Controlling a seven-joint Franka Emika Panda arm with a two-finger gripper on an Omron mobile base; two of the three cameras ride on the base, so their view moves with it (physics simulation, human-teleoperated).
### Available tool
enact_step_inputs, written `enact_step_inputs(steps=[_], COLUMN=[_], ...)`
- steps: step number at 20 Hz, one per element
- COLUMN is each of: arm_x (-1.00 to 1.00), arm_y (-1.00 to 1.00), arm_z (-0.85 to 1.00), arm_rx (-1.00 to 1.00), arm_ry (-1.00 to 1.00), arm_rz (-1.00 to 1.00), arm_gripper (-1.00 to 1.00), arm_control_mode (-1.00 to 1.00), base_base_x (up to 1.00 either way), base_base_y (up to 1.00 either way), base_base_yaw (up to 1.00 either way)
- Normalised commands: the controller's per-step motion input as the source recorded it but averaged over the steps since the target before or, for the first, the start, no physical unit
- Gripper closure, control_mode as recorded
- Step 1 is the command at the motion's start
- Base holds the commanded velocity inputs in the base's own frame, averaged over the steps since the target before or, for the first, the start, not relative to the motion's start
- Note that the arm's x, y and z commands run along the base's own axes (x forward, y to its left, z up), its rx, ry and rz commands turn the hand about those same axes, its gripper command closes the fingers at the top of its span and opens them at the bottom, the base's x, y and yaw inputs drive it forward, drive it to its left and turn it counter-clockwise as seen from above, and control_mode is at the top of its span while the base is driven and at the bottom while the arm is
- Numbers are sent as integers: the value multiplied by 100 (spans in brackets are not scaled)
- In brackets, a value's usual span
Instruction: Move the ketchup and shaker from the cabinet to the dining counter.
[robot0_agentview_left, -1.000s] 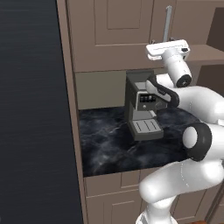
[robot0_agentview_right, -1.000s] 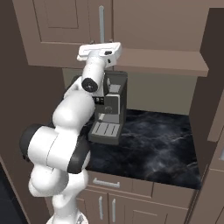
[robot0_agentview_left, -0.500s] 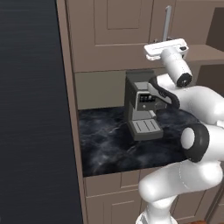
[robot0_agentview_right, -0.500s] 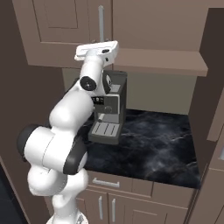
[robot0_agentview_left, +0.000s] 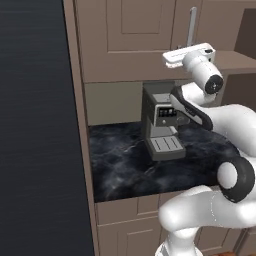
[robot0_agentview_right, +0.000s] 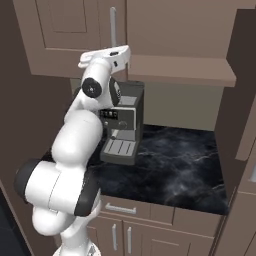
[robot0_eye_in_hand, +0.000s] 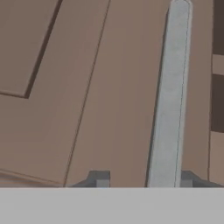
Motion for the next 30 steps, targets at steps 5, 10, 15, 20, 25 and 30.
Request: enact_step_inputs(steps=[5, 10, 15, 20, 25, 30], arm_x=[-73, -90, -98, -100, -98, -84], arm_y=[80, 74, 72, 78, 80, 82], arm_z=[35, 46, 50, 49, 45, 37], arm_rx=[-3, 0, -1, -3, -6, -8], arm_ry=[4, 0, 0, 0, 2, 8], arm_rz=[0, -1, -4, -9, -15, -17], arm_gripper=[100, 100, 100, 100, 100, 100], arm_control_mode=[-100, -100, -100, -100, -100, -100], base_base_x=[0, 0, 0, 0, 0, 0], base_base_y=[0, 0, 0, 0, 0, 0], base_base_yaw=[0, 0, 0, 0, 0, 0])
